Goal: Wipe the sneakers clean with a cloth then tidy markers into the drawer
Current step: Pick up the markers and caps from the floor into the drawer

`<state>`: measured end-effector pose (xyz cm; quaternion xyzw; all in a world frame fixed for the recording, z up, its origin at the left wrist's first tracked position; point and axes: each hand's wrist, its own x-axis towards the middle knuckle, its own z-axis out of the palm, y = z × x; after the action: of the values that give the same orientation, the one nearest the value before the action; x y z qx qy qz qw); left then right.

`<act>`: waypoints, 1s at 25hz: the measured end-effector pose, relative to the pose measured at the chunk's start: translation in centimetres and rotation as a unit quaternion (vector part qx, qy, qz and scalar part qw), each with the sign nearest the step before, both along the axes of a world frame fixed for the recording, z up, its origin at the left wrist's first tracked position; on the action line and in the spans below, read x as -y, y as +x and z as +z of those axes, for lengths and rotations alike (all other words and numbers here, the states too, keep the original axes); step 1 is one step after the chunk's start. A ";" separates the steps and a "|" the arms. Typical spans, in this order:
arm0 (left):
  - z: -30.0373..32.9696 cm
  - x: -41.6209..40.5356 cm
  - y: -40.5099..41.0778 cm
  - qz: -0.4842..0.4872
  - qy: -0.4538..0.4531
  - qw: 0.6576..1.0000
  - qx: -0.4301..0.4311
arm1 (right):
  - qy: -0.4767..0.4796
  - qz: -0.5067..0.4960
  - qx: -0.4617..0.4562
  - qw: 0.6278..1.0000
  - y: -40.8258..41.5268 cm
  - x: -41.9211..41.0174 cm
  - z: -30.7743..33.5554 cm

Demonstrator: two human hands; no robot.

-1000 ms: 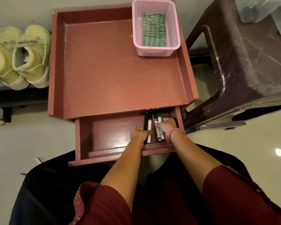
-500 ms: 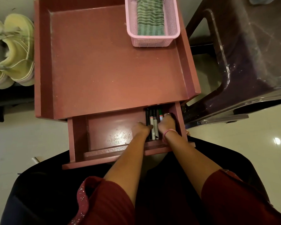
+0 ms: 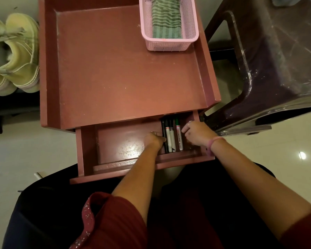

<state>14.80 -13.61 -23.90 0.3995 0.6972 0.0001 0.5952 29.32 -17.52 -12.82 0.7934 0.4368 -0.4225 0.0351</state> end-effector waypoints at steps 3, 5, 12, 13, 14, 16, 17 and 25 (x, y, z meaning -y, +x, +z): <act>0.1 0.3 0.2 -0.018 -0.003 1.000 0.026 | 0.047 -0.100 -0.040 0.993 2.9 1.4 2.4; 0.2 0.5 0.6 -0.058 -0.006 0.998 0.039 | 0.076 -0.177 -0.057 0.980 4.2 2.1 2.5; 0.5 0.7 1.8 -0.183 0.031 0.982 0.027 | 0.082 -0.269 -0.094 0.955 4.4 3.4 0.5; 0.6 0.8 2.0 -0.184 0.037 0.982 0.027 | 0.082 -0.271 -0.092 0.955 4.5 3.3 0.3; 0.7 0.8 2.2 -0.185 0.044 0.982 0.025 | 0.084 -0.275 -0.090 0.954 4.5 3.3 0.2; 0.7 0.9 2.3 -0.176 0.049 0.983 0.023 | 0.089 -0.283 -0.088 0.951 4.6 3.1 -0.1; 0.7 0.9 2.3 -0.169 0.047 0.984 0.025 | 0.090 -0.285 -0.088 0.950 4.7 3.0 -0.2; 0.8 0.8 1.8 -0.143 0.039 0.988 0.038 | 0.103 -0.290 -0.081 0.948 4.4 2.9 0.3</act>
<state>16.61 -14.45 -23.11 0.5175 0.6093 -0.0425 0.5993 33.74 -20.45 -12.50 0.8484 0.2303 -0.4296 -0.2066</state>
